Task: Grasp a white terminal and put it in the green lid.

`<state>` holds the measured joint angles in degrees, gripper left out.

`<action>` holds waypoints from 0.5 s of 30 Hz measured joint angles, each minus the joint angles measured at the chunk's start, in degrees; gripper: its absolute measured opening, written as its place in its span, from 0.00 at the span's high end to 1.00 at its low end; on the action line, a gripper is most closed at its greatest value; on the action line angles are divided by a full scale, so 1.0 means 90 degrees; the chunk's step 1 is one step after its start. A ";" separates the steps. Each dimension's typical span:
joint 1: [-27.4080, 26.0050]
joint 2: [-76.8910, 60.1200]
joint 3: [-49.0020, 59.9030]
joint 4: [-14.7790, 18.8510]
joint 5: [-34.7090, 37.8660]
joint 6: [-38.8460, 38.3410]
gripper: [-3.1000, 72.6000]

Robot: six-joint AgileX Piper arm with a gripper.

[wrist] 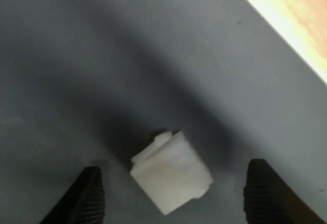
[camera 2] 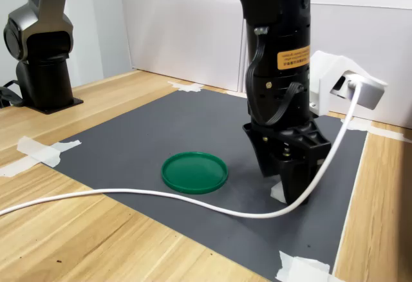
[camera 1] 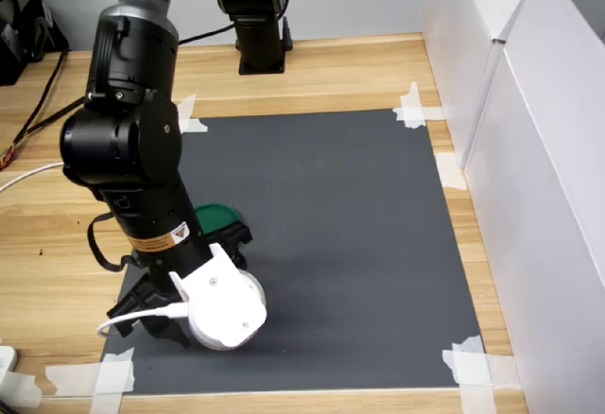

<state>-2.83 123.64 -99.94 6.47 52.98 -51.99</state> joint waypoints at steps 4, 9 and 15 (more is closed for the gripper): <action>0.0000 0.0068 0.0000 0.0000 -0.0015 0.0000 0.07; 0.0000 0.0111 -0.0005 0.0000 -0.0015 0.0000 0.07; 0.0000 0.0114 -0.0005 0.0006 -0.0008 -0.0038 0.26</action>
<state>-2.83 124.67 -99.99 6.52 52.91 -52.33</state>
